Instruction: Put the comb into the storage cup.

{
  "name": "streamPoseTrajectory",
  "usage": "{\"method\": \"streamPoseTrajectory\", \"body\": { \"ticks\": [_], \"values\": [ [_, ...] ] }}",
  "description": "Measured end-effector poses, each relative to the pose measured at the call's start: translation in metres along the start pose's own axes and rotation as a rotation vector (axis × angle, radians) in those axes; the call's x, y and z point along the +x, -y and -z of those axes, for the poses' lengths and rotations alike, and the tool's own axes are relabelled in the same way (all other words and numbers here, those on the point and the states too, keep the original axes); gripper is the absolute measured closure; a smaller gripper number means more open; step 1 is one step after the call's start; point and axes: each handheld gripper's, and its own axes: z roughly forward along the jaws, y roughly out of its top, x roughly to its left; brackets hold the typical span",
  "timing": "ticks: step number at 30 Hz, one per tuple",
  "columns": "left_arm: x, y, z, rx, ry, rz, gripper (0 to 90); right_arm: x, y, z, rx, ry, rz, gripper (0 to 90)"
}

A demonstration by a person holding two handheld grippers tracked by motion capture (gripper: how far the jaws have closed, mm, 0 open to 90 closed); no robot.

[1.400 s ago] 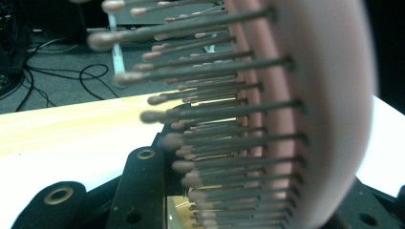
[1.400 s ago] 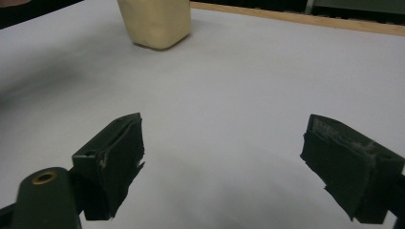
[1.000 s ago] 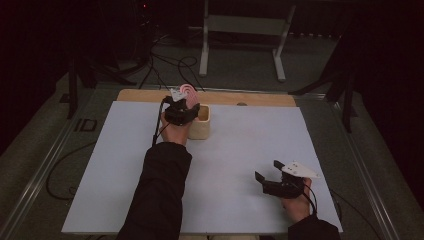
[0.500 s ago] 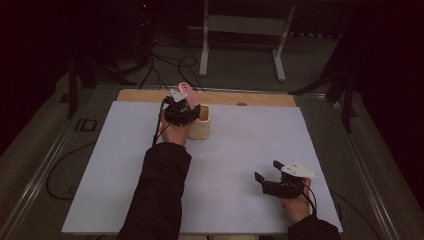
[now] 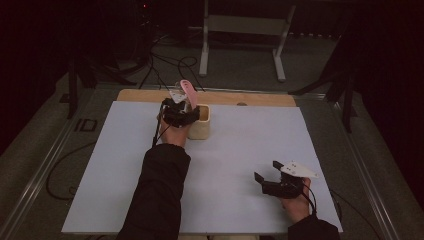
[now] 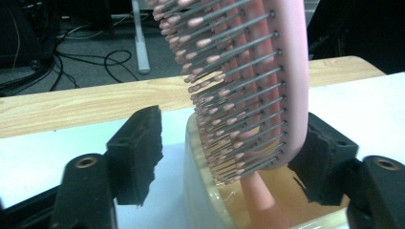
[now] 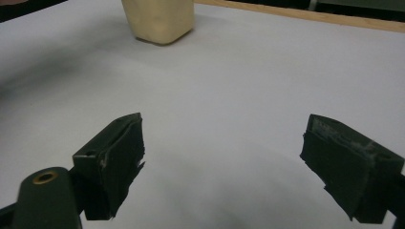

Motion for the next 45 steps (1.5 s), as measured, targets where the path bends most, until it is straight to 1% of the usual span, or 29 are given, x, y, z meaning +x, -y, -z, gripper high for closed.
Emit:
{"method": "streamPoseTrajectory", "body": {
  "ticks": [2, 6, 10, 19, 24, 31, 36, 41, 45],
  "values": [
    [-0.0008, 0.0005, -0.0004, 0.001, -0.004, -0.008, 27.1, 0.0001, 0.0000, 0.0000, 0.001, -0.001, 0.000, 14.1],
    [-0.0017, 0.0008, -0.0008, 0.003, -0.016, -0.007, 20.8, -0.0001, 0.0000, -0.0001, 0.000, 0.000, 0.001, 14.1],
    [-0.0021, 0.0010, -0.0007, 0.006, -0.022, -0.011, 16.9, 0.0001, 0.0001, 0.0000, 0.003, -0.001, 0.000, 14.1],
    [-0.0029, 0.0011, -0.0005, 0.011, -0.024, -0.012, 15.3, 0.0005, 0.0001, -0.0005, 0.004, -0.005, 0.001, 14.1],
    [-0.0028, 0.0023, -0.0005, 0.014, -0.019, -0.008, 14.4, 0.0006, 0.0002, -0.0006, 0.005, -0.006, 0.002, 14.2],
    [-0.0034, 0.0035, 0.0000, 0.017, -0.008, -0.009, 9.4, 0.0005, 0.0003, -0.0008, 0.006, -0.007, 0.002, 14.1],
    [-0.0051, 0.0037, 0.0013, 0.027, 0.007, -0.021, 5.9, 0.0008, 0.0005, -0.0010, 0.010, -0.009, 0.003, 14.1],
    [-0.0063, 0.0039, 0.0018, 0.031, 0.018, -0.022, 3.0, 0.0010, 0.0006, -0.0012, 0.011, -0.009, 0.004, 14.2],
    [-0.0092, 0.0042, 0.0021, 0.039, 0.034, -0.034, 1.1, 0.0010, 0.0007, -0.0013, 0.014, -0.010, 0.004, 14.1]
  ]
}}
